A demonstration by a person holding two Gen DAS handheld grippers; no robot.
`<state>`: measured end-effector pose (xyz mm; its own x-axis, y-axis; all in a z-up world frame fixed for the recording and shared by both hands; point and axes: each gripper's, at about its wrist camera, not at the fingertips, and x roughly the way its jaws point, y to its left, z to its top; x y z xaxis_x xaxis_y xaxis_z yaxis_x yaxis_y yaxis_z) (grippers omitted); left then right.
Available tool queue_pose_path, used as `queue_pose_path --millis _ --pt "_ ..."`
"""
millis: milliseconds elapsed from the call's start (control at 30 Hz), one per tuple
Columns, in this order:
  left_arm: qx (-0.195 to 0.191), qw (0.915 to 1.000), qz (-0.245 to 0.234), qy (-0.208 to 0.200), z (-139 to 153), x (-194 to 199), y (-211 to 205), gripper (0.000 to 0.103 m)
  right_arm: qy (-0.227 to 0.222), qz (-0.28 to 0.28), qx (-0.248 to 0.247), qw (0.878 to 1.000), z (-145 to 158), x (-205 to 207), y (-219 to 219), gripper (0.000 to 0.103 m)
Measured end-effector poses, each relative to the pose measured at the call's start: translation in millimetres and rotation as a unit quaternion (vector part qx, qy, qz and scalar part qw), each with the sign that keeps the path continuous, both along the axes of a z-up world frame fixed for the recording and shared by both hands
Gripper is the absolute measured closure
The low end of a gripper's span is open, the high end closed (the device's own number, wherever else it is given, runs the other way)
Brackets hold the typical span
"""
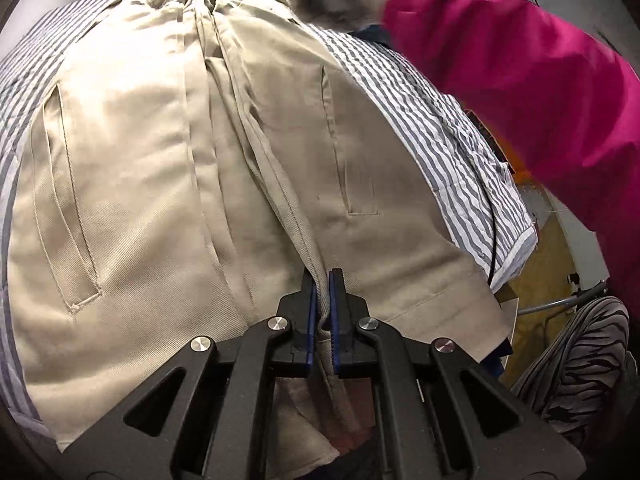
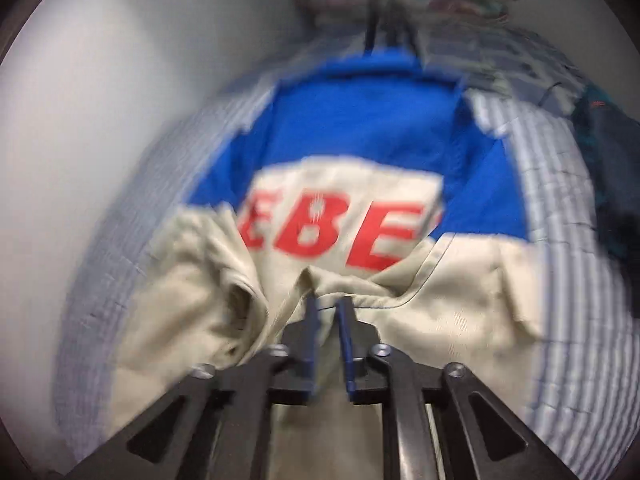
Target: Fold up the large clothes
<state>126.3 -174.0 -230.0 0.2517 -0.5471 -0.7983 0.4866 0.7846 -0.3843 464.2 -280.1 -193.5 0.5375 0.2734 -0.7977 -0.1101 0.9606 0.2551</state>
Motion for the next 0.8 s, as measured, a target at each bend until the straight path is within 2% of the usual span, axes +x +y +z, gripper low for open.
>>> queue_pose_path --millis 100,233,367,500,533,567,600,633,667,733,800 --pt "0.005 1.0000 0.002 -0.006 0.9 -3.9 -2.9 0.100 -0.035 -0.018 0.003 0.999 35.2 -35.2 -26.4 0.077" --pt "0.006 0.9998 0.004 -0.018 7.7 -11.2 -4.4 0.100 -0.029 -0.002 -0.006 1.000 43.5 -96.3 -36.8 0.078" --pt "0.016 0.9994 0.006 -0.030 10.0 -17.3 -4.4 0.100 -0.021 -0.002 -0.033 0.999 19.3 -166.9 -38.8 0.077" --pt "0.022 0.9992 0.004 -0.033 6.1 -18.8 1.4 0.100 0.027 0.006 -0.042 0.999 -35.7 -201.1 -29.3 0.076" --pt "0.018 0.9993 0.006 -0.031 7.0 -18.7 5.4 0.100 0.026 0.013 -0.066 0.997 -47.0 -206.6 -22.8 0.077" --pt "0.014 0.9996 0.009 -0.025 9.3 -19.1 8.4 0.100 -0.007 0.029 -0.112 0.993 -47.4 -216.6 -12.2 0.077" --pt "0.012 0.9997 0.013 -0.016 13.7 -20.0 13.1 0.097 -0.008 0.041 -0.152 0.987 -46.5 -222.8 -4.0 0.077" --pt "0.006 0.9997 0.017 -0.014 18.1 -20.9 19.7 0.091 -0.004 0.040 -0.159 0.986 -43.6 -227.1 -2.3 0.077" --pt "-0.008 0.9996 0.024 -0.017 26.5 -22.9 30.4 0.086 0.004 0.040 -0.146 0.989 -36.0 -236.3 -2.9 0.077" --pt "-0.029 0.9979 0.047 -0.033 45.1 -29.2 55.9 0.061 -0.006 0.046 -0.109 0.993 -17.4 -262.5 -3.7 0.077" --pt "-0.044 0.9953 0.072 -0.049 58.2 -33.5 82.7 0.054 -0.025 0.063 -0.104 0.992 -2.2 -294.7 4.8 0.077"
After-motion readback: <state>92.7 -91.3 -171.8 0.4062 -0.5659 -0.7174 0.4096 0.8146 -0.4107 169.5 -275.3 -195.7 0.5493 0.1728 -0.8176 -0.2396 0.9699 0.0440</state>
